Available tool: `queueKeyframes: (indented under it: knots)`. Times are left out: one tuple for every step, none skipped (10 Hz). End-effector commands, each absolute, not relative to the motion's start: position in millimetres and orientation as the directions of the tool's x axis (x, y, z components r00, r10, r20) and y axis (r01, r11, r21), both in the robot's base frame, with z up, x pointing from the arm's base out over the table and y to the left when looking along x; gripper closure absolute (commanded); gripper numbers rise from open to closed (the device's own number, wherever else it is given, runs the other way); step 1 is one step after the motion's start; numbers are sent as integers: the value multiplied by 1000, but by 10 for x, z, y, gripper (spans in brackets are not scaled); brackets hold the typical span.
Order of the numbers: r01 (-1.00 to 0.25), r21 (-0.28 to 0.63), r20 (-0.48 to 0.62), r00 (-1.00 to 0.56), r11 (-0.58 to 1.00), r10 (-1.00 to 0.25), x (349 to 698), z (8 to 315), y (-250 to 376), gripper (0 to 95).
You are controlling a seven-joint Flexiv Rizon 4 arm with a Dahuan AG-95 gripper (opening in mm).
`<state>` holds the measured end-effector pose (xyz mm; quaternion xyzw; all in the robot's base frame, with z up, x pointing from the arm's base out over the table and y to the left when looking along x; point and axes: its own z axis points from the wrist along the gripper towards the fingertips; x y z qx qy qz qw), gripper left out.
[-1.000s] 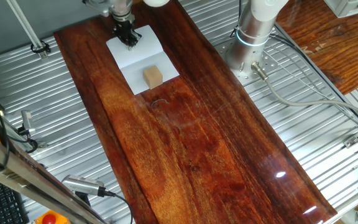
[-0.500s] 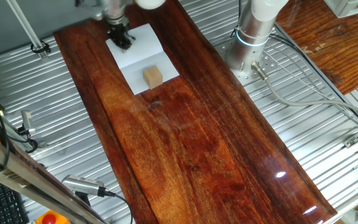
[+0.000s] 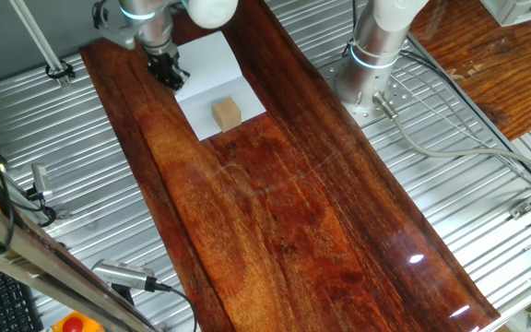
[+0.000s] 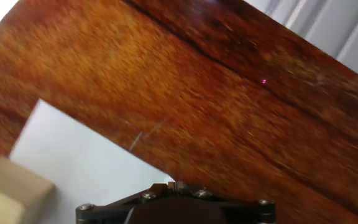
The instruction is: Unfold a piece of paper
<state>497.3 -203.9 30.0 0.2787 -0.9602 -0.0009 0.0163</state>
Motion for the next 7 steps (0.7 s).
queueKeyframes:
  knots:
    - [-535, 9, 31, -844, 845, -535, 4951, 295, -1994, 950]
    - [-534, 8, 31, -845, 846, -534, 4947, 303, -1992, 950]
    - [-521, 5, 35, -853, 853, -521, 4940, 326, -1985, 950]
    - [-519, 5, 38, -854, 855, -518, 4933, 345, -1980, 950]
    - [-517, 7, 43, -855, 856, -517, 4921, 381, -1969, 950]
    - [-517, 8, 46, -855, 856, -516, 4911, 408, -1961, 950]
    - [-517, 11, 47, -855, 856, -517, 4902, 432, -1958, 950]
